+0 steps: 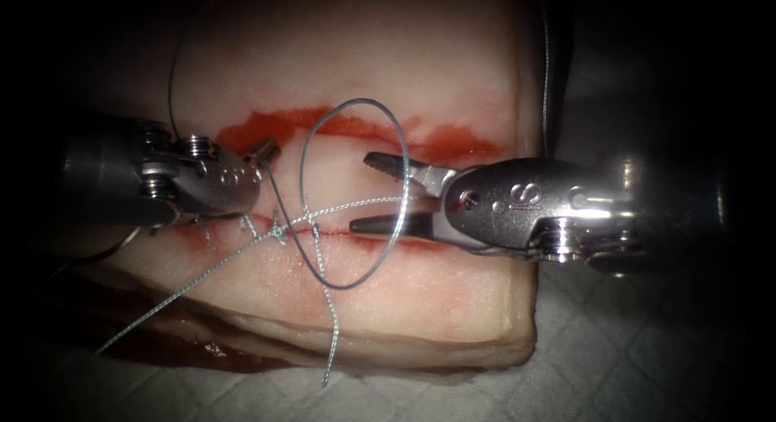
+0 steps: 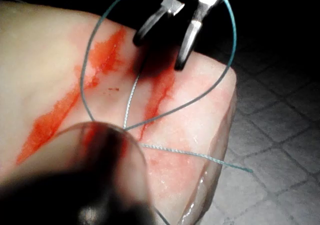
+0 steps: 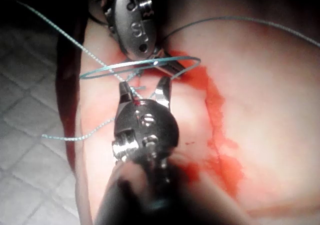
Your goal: Wound Closure
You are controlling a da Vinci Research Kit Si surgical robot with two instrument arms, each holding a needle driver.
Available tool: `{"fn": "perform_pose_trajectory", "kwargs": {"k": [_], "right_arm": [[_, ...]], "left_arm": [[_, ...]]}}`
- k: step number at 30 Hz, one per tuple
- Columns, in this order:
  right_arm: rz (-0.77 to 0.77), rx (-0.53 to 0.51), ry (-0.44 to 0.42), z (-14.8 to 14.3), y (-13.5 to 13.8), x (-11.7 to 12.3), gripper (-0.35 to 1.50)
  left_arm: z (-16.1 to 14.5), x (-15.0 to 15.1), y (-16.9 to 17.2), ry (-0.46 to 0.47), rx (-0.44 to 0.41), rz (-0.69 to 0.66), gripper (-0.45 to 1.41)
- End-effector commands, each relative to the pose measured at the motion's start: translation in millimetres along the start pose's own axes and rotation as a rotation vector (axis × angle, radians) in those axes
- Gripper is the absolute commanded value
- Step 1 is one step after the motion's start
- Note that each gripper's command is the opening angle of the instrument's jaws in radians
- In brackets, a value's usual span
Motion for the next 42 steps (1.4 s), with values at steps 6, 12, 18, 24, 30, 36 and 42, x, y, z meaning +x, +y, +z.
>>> {"fn": "perform_pose_trajectory", "kwargs": {"k": [6, 12, 18, 24, 30, 36, 42], "right_arm": [[0.1, -0.086, -0.423, 5.6, 1.1, -0.7, 0.31], [-0.028, -0.331, -0.394, 6.7, 3.4, -2.1, 0.24], [-0.335, -0.512, 0.016, 5.3, 4.5, -3.0, 0.25], [-0.552, -0.677, 0.292, 4.0, 3.6, -2.8, 0.36], [-0.678, -0.749, 0.461, 4.2, 5.3, 1.6, 0.24], [-0.731, -0.789, 0.526, 3.7, 4.9, 4.6, 0.24], [-0.8, -0.834, 0.586, 2.5, 3.5, 6.4, 0.37]], "left_arm": [[2.2, -0.6, -0.6, 0.002, -0.002, 0.001, -0.45], [4.2, -1.3, 0.3, -0.013, 0.006, 0.008, -0.45], [1.0, -4.6, 3.5, -0.109, -0.022, -0.102, -0.45], [-3.4, -7.9, 6.0, -0.214, -0.025, -0.246, -0.45], [-4.7, -8.4, 7.3, -0.274, -0.018, -0.293, -0.45], [-6.0, -8.4, 8.9, -0.289, -0.024, -0.32, -0.45], [-5.0, -7.5, 7.9, -0.294, -0.041, -0.327, -0.45]]}}
